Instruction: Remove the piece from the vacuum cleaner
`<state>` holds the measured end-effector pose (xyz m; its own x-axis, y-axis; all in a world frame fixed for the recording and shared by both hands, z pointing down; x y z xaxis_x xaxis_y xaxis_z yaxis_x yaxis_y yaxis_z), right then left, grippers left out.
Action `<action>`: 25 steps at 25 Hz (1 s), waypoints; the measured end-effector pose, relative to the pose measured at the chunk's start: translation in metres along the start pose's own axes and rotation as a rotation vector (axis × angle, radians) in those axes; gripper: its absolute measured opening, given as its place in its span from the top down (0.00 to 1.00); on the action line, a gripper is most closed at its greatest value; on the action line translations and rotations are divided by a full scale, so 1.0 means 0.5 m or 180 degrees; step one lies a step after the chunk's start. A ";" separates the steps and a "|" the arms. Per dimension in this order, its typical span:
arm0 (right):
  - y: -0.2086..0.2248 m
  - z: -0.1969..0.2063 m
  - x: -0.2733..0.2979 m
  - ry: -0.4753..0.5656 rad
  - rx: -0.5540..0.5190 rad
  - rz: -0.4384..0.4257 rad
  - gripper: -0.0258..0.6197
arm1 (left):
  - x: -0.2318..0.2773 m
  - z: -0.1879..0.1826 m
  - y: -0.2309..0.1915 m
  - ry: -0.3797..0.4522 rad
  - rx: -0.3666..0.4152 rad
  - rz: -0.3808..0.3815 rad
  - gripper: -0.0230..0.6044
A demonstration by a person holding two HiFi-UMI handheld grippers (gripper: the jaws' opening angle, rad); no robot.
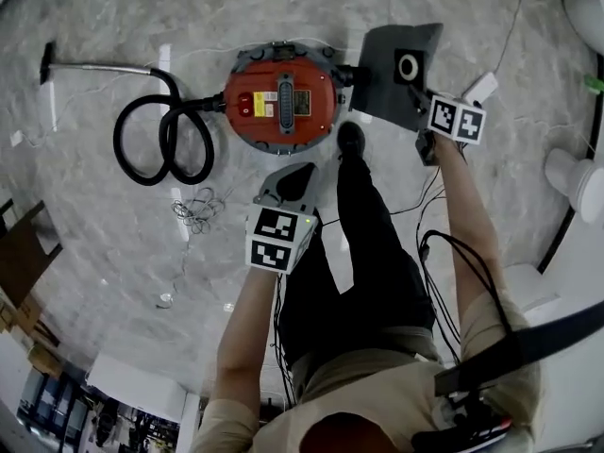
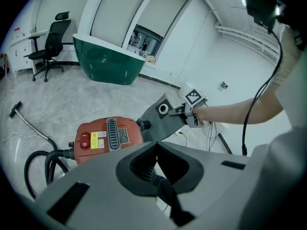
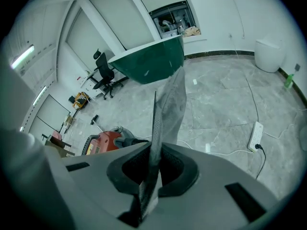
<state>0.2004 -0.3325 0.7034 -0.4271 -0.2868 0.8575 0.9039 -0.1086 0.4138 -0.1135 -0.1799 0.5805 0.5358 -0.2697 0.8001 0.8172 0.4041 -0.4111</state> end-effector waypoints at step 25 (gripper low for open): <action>-0.325 0.052 -0.509 0.0386 -0.0413 -0.0145 0.93 | -0.417 -0.061 0.095 0.0717 0.0353 -0.0074 0.96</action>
<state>0.1613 -0.2170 0.4259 -0.4684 -0.3907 0.7924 0.8828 -0.2436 0.4017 -0.1799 -0.1311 0.3807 0.5611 -0.4632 0.6861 0.8083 0.4854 -0.3333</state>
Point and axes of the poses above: the fingertips, and each gripper's own axes: x forward along the fingers, y to its right, z out of its underside, the point moved 9 cm from there along -x, backward along the fingers, and after that the axes turned 6 degrees about -y, right-handed, at the moved point
